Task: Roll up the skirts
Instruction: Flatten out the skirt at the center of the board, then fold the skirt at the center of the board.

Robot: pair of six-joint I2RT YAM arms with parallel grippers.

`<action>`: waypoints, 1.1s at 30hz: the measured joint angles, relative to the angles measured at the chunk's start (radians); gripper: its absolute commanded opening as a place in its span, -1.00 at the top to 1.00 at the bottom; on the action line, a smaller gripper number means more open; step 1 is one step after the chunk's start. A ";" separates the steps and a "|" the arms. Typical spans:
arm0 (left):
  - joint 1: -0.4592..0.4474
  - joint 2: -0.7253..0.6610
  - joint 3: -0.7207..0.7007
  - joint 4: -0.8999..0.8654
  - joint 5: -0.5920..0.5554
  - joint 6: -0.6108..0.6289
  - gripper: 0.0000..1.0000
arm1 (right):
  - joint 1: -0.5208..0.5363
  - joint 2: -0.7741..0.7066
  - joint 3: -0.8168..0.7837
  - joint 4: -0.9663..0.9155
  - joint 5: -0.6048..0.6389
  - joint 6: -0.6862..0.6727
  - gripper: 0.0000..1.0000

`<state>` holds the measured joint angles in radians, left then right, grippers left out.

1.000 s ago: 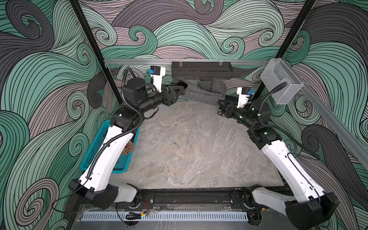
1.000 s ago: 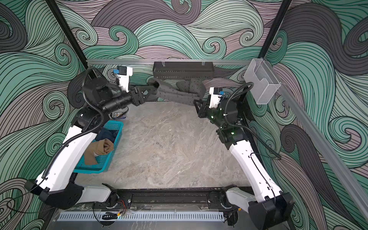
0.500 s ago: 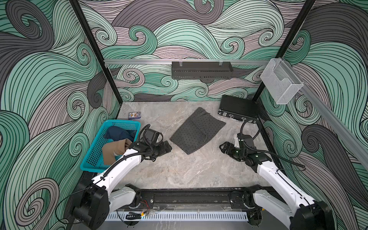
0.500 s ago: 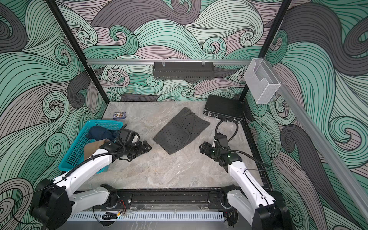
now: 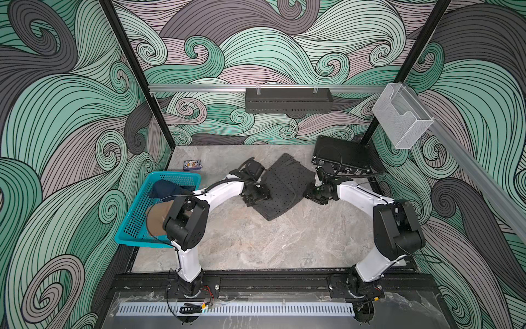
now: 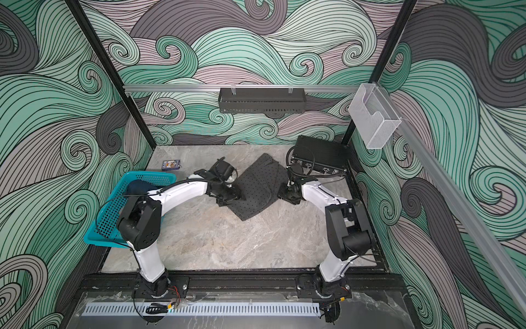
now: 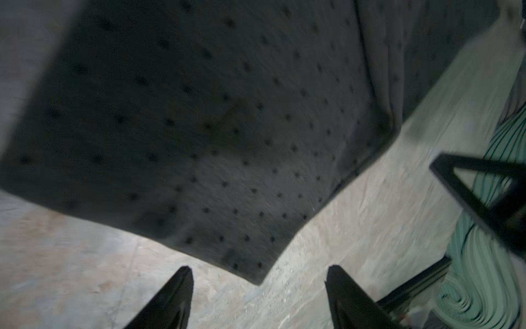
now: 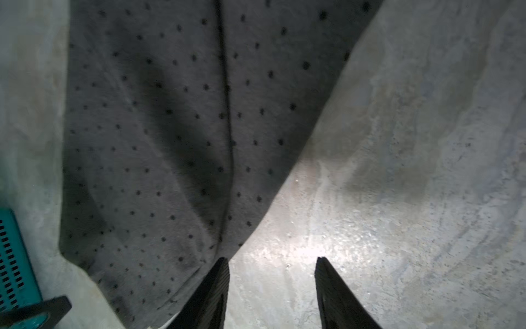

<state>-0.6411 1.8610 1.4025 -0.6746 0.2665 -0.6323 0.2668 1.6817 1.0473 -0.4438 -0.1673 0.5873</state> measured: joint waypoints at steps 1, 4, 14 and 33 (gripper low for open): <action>-0.031 0.014 0.025 -0.026 -0.013 0.028 -0.48 | -0.005 -0.002 -0.009 -0.004 0.005 0.007 -0.04; -0.127 0.066 0.097 -0.111 -0.072 0.117 -0.48 | -0.015 -0.027 -0.061 0.005 0.011 0.027 -0.05; -0.212 0.285 0.271 -0.349 -0.354 0.238 0.02 | -0.041 -0.145 -0.242 0.063 0.006 0.083 -0.28; -0.209 0.338 0.525 -0.318 -0.085 0.167 0.91 | -0.106 -0.212 -0.399 0.256 -0.167 0.181 0.12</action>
<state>-0.8497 2.1986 1.9274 -0.9924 0.1814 -0.4656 0.1608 1.4700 0.6487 -0.1875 -0.3340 0.7685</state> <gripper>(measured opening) 0.060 0.413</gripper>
